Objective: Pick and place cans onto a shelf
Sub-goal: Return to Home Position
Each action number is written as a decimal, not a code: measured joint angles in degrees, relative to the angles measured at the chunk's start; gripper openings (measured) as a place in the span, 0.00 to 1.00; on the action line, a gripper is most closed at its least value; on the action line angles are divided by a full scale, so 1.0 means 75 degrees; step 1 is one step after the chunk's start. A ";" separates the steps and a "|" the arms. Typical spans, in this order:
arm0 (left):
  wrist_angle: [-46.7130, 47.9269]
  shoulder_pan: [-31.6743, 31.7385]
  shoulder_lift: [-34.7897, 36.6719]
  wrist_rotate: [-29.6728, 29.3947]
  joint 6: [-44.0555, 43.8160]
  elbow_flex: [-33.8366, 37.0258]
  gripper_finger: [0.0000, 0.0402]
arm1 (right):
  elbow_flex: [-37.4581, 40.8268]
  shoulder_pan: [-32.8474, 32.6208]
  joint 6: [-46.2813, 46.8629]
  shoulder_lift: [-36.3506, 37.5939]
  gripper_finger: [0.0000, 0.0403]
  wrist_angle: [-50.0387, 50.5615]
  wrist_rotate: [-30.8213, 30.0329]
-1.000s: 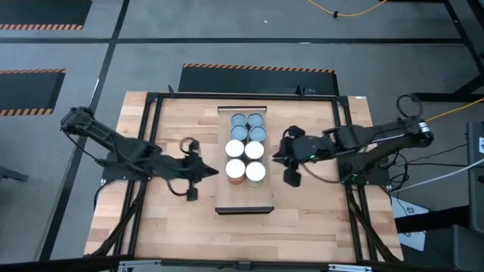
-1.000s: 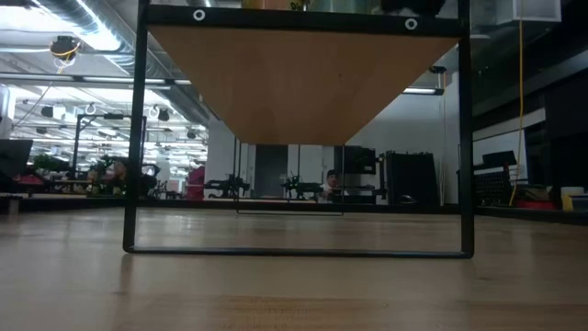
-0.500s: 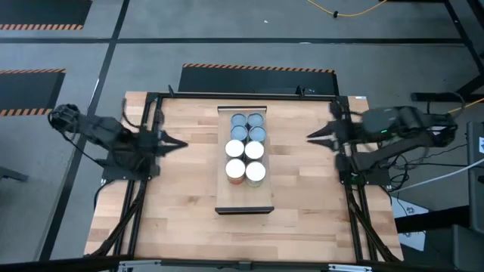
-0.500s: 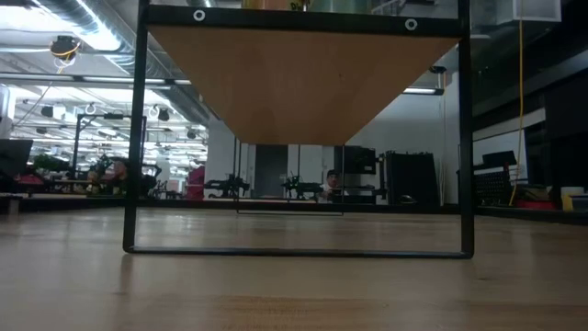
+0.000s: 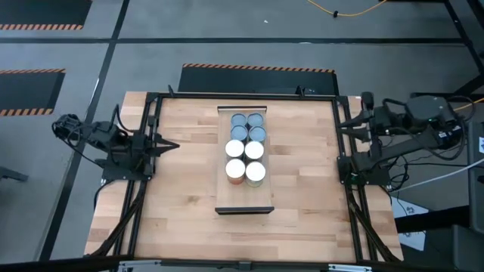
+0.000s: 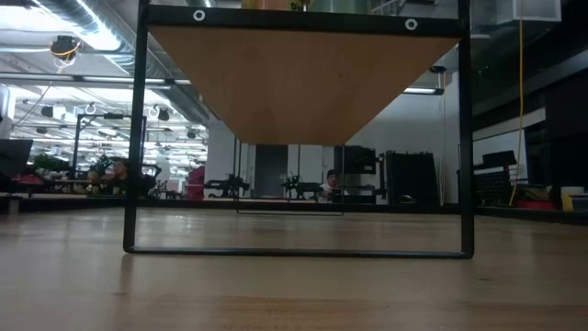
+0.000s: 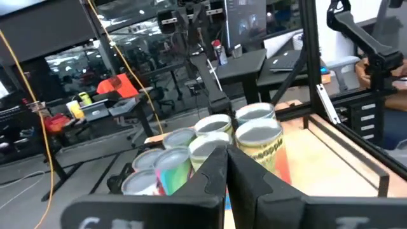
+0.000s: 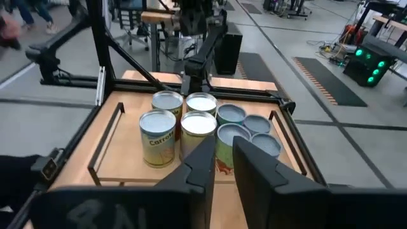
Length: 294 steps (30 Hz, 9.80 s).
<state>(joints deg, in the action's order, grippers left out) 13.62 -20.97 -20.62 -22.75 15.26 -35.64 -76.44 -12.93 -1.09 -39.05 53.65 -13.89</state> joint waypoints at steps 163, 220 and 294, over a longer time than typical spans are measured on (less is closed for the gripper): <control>-0.2135 0.2160 0.2698 0.1648 -0.1777 0.4689 0.02 | 1.0142 0.0009 0.0306 0.5184 0.15 -0.7978 -0.0151; -0.2135 0.2160 0.2697 0.1648 -0.1777 0.4689 0.08 | 1.0136 0.1733 -0.1217 0.5176 0.15 -0.7567 0.0597; -0.2135 0.2160 0.2698 0.1648 -0.1777 0.4689 0.04 | 1.0133 0.2544 -0.0919 0.5173 0.15 -0.7342 0.2005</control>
<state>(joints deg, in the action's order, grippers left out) -2.39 -4.78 -0.38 -10.39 1.93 -0.47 -0.45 6.15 -7.98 -0.25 -1.41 1.15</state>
